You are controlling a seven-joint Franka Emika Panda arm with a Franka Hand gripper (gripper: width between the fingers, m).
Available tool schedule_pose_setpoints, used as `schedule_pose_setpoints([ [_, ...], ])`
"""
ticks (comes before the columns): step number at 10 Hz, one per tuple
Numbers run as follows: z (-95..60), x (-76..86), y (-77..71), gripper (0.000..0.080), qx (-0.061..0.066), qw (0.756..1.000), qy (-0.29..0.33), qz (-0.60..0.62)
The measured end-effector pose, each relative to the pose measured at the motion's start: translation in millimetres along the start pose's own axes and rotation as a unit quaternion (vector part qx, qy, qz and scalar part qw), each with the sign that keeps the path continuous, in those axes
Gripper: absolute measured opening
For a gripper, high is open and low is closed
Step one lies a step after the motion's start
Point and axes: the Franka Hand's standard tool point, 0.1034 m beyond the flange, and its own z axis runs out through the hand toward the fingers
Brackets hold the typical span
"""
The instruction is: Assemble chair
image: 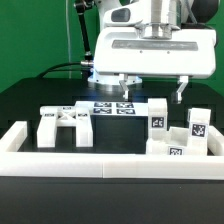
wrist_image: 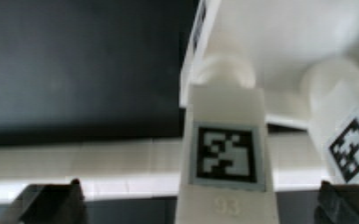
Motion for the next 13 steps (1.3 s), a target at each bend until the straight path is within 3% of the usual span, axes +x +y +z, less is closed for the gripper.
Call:
schedule_pose_setpoints([
  [3, -2.8, -3.5, -4.4, 0.0649, 0.013, 0.991, -0.132, 0.007],
  [4, -3.0, 6.5, -3.8, 0.0649, 0.013, 0.99, -0.14, 0.007],
  [6, -6.0, -3.3, -4.5, 0.0649, 0.019, 0.977, -0.213, 0.009],
  [10, 2.3, 14.2, -4.5, 0.0649, 0.016, 0.981, -0.194, 0.008],
  [13, 9.9, 18.4, 0.2, 0.0649, 0.013, 0.981, -0.192, 0.01],
])
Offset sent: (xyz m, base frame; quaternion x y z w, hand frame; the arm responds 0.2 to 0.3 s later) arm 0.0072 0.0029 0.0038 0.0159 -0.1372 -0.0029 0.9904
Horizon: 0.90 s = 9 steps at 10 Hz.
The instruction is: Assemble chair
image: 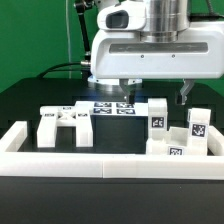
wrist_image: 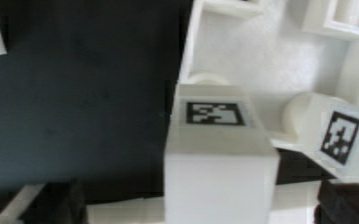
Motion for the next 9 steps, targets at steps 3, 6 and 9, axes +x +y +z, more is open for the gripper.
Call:
schedule_pose_setpoints([
  [3, 2.4, -0.9, 1.0, 0.0622, -0.001, 1.0, -0.002, 0.001],
  [6, 2.4, -0.8, 1.0, 0.0289, -0.001, 1.0, -0.002, 0.001],
  [9, 2.5, -0.9, 0.9, 0.029, 0.0, 0.999, -0.002, 0.048],
])
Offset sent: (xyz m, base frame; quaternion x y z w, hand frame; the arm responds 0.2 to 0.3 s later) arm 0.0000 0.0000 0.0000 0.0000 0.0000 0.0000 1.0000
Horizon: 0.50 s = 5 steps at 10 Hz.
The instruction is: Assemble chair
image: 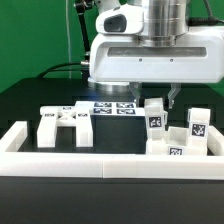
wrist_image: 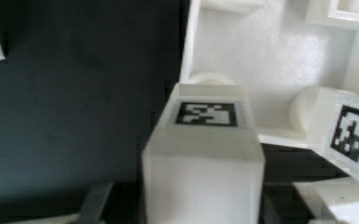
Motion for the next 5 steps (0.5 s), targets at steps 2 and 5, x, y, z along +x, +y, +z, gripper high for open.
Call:
schedule_pose_setpoints([
  [2, 0.3, -1.3, -2.9, 0.029, -0.001, 0.994, 0.0, 0.112],
  [5, 1.2, -2.5, -13.0, 0.0291, 0.0, 0.967, 0.007, 0.256],
])
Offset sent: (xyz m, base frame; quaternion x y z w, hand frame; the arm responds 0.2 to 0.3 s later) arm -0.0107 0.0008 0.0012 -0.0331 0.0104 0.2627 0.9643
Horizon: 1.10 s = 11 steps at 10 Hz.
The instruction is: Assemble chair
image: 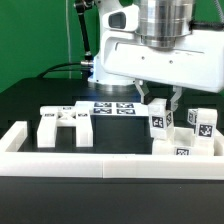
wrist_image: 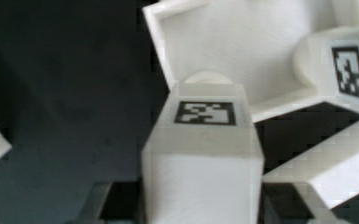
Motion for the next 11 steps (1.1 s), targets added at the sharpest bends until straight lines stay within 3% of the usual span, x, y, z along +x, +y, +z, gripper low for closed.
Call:
schedule_pose_setpoints([
  [5, -0.1, -6.2, -8.2, 0.0291, 0.009, 0.973, 0.008, 0.232],
  [11, -0.5, -5.1, -11.1, 0.0291, 0.019, 0.923, 0.006, 0.383],
])
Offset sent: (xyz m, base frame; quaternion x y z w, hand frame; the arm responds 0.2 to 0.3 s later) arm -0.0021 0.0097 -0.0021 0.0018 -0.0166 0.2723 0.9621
